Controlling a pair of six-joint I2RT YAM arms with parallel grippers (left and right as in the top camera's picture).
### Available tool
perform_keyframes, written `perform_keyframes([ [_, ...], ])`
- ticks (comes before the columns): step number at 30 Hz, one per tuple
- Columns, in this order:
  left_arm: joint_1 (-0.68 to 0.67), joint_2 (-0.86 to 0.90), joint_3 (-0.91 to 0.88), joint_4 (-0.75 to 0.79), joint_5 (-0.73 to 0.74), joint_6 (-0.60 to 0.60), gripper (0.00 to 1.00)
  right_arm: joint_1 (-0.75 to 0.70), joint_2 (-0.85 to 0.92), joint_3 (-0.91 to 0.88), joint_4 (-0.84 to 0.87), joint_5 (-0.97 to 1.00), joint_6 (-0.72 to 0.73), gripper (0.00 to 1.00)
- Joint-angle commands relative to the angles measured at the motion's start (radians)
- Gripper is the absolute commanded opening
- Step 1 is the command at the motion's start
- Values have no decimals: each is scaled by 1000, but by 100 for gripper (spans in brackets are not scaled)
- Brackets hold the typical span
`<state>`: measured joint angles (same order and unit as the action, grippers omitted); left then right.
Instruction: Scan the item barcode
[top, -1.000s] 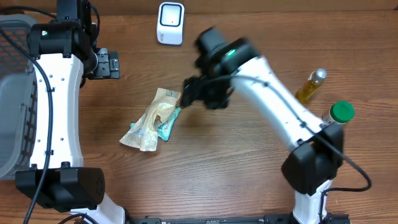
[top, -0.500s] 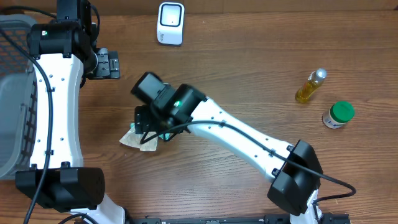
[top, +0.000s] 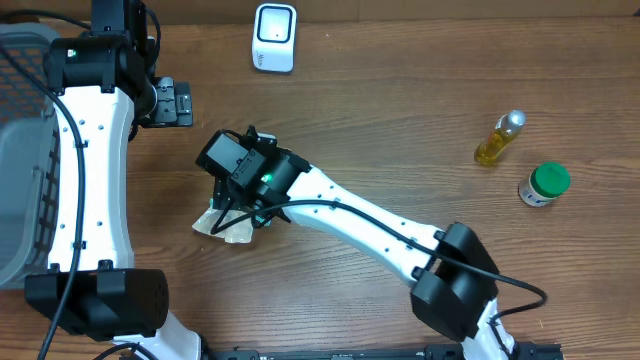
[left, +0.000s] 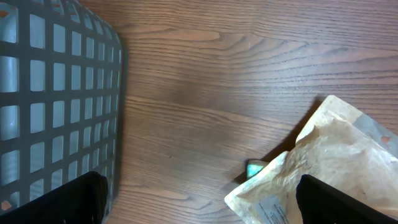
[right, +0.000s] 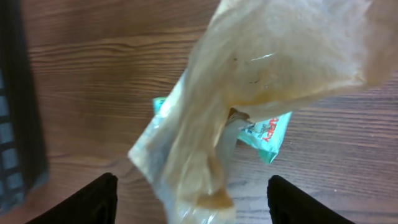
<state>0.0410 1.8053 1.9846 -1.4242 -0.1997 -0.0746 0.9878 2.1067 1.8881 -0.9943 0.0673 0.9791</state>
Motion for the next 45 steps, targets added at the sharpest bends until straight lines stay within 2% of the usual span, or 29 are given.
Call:
perform_keyframes([
  [1,-2,1,12,0,-10,7,100,0,29,-5,6,13,20,73],
  [8,-2,1,12,0,-10,7,100,-1,71,-13,21,12,20,69],
  [10,-2,1,12,0,-10,7,100,-1,71,-18,20,14,19,61],
  [14,-2,1,12,0,-10,7,99,-1,71,-18,12,13,19,52],
  [21,-2,1,12,0,-10,7,99,-16,70,-13,-62,14,11,22],
  [25,-2,1,12,0,-10,7,100,-51,60,30,-138,14,-72,4],
  [29,-2,1,12,0,-10,7,100,-111,19,65,-213,13,-141,4],
  [35,-2,1,12,0,-10,7,99,-219,-39,65,-322,10,-334,4],
  [40,-2,1,12,0,-10,7,100,-311,-40,60,-426,10,-428,4],
  [45,-2,1,12,0,-10,7,100,-376,-40,32,-428,5,-460,4],
])
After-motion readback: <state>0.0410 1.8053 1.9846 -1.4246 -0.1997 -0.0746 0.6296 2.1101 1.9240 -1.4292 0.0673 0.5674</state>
